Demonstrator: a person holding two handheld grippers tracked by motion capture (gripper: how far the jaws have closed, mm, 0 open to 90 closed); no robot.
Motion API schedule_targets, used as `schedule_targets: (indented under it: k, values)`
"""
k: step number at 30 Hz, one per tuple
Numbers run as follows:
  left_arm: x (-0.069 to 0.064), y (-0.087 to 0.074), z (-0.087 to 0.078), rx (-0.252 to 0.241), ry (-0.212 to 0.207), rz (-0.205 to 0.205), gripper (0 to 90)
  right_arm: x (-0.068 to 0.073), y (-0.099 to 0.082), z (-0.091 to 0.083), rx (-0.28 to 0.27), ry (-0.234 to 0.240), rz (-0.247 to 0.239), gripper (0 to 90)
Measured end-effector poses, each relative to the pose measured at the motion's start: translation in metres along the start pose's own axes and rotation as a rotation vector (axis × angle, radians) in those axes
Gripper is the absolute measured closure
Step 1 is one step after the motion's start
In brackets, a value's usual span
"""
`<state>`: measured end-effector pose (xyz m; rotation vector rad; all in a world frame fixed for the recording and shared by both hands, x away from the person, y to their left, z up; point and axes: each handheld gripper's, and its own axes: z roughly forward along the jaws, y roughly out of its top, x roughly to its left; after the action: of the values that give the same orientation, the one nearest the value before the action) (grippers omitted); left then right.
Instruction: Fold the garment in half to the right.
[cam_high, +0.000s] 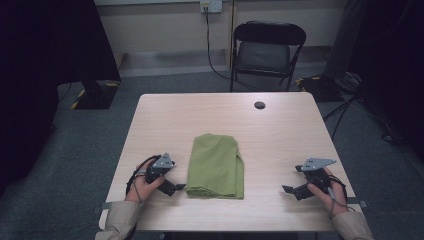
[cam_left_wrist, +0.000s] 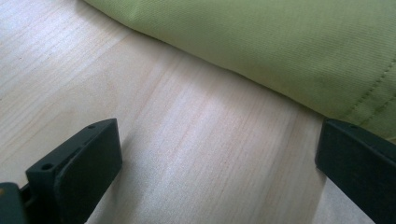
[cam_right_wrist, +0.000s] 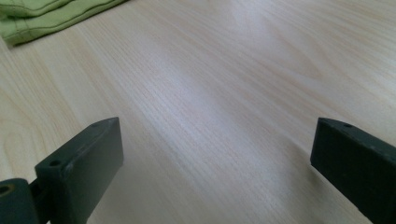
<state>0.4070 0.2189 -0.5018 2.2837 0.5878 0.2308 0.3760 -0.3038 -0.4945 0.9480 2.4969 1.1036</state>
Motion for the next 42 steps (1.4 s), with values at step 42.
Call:
schedule_targets:
  k: [42]
  values:
    - [0.000, 0.000, 0.000, 0.000, 0.000, 0.000, 0.0, -0.007, -0.028, -0.024, 0.009, -0.035, 0.027, 1.3]
